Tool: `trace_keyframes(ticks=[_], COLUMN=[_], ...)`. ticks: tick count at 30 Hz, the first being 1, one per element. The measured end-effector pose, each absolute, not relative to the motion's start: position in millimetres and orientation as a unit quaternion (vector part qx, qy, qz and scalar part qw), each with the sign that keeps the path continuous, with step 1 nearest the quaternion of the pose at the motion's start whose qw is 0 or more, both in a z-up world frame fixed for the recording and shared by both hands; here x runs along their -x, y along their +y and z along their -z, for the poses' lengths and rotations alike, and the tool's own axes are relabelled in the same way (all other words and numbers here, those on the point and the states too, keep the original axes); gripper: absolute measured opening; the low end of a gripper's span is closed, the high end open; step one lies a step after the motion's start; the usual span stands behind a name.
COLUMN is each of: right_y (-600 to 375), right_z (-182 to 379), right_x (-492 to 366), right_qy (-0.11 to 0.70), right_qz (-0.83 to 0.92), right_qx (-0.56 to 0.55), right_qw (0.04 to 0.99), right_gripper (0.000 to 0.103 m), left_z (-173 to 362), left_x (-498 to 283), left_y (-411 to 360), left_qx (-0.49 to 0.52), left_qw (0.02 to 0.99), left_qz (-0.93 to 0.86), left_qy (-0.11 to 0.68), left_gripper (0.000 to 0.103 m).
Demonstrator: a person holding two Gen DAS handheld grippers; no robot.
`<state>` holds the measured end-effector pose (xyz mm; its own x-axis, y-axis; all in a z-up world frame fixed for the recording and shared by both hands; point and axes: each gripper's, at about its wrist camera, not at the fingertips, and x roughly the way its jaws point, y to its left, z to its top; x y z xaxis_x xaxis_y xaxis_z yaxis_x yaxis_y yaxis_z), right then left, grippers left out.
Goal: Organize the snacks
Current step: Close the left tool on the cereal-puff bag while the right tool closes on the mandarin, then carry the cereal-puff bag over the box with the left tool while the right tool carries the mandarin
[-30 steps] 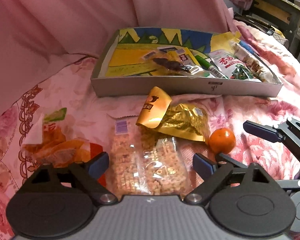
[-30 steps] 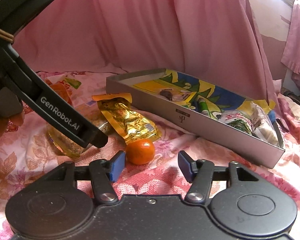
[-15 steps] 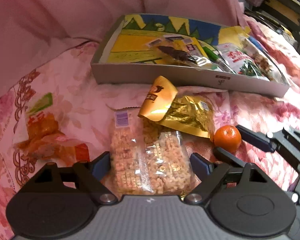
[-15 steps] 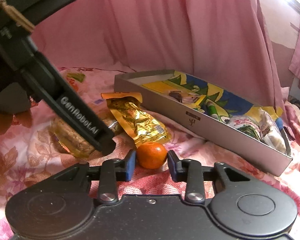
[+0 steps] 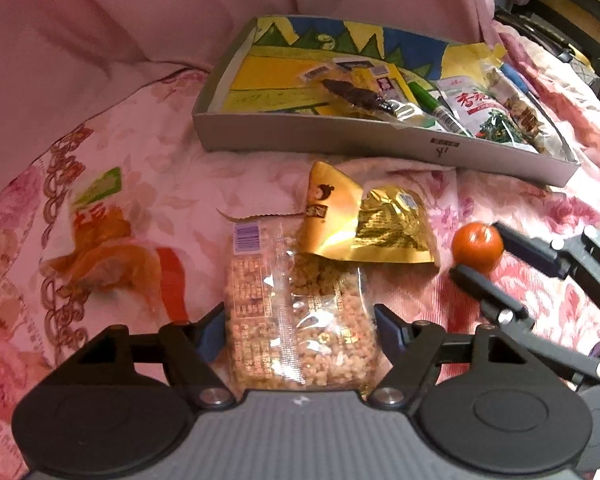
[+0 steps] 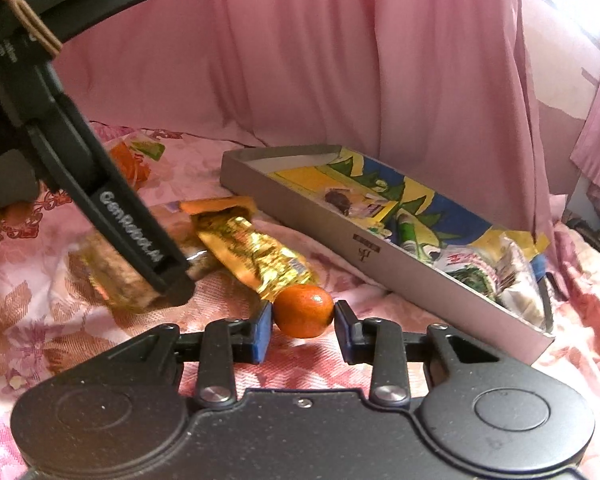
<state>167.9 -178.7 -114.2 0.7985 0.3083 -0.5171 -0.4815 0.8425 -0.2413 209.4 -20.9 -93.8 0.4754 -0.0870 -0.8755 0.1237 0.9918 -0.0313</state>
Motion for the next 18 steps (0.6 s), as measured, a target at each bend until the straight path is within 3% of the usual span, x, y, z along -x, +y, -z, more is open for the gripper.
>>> trace_keyframes(ticks=[8, 18], right_y=[-190.3, -214.1], right_z=[95.9, 70.4], right_x=[-164.0, -167.8], right_qy=[0.215, 0.185], right_qz=[-0.205, -0.179], right_qx=[0.16, 0.098], right_qw=[0.941, 0.961], right_gripper=[0.035, 0.035], left_z=[68.7, 20.7], left_x=[-196.3, -188.1], left_y=[-19.0, -27.5], left_qx=[-0.005, 0.006], left_qw=[0.856, 0.881], left_qz=[0.024, -0.005], left_qy=[0.516, 0.472], left_gripper=[0.078, 0.078])
